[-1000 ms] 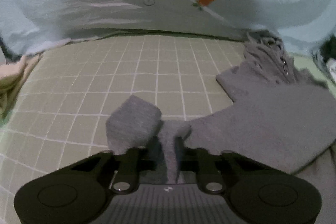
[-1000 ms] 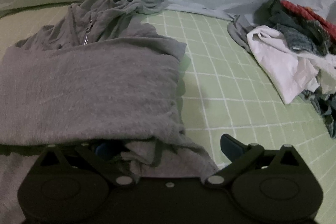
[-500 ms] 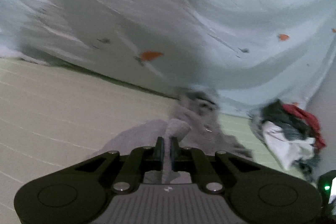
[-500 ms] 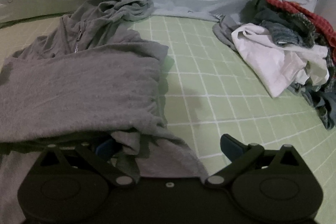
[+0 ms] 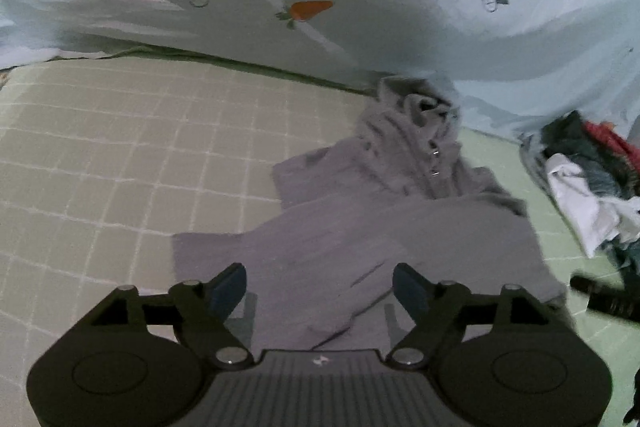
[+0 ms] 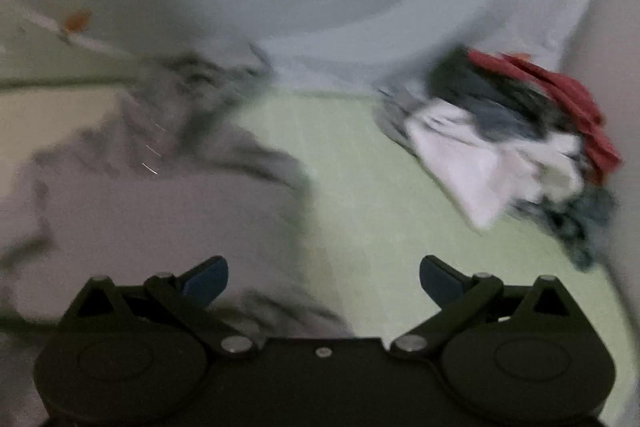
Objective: Fold clothes
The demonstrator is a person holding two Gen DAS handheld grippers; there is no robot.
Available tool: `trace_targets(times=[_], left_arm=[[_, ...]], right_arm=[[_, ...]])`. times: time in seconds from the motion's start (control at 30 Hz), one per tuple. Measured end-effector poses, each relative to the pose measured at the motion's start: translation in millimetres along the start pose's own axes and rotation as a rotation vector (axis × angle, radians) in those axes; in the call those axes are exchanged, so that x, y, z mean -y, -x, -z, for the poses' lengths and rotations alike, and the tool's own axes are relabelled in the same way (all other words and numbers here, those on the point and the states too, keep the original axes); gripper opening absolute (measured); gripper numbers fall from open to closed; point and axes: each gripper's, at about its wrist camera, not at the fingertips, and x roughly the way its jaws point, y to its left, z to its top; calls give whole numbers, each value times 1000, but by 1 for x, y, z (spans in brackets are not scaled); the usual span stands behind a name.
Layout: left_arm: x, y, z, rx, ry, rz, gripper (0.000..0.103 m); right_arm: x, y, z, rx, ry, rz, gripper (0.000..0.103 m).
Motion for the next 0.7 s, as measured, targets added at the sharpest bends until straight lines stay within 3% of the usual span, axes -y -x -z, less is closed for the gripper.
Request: trace_targets(times=[0.13, 0.3, 0.4, 0.53, 0.6, 0.7], left_arm=[[-3, 5, 3, -14, 10, -76, 86], [-10, 14, 8, -7, 39, -137, 90], [-17, 15, 13, -26, 58, -183, 90], [-19, 18, 18, -37, 42, -218, 90], [-16, 18, 18, -39, 37, -222, 90], [-8, 18, 16, -37, 30, -227, 90]], right_arm=[[-39, -15, -12, -7, -36, -228, 101], [-77, -31, -11, -81, -123, -498, 76], [-91, -38, -7, -113, -141, -587, 54], [-106, -46, -5, -142, -135, -632, 34], [-109, -49, -6, -148, -109, -650, 14], [-103, -39, -11, -106, -69, -689, 10]])
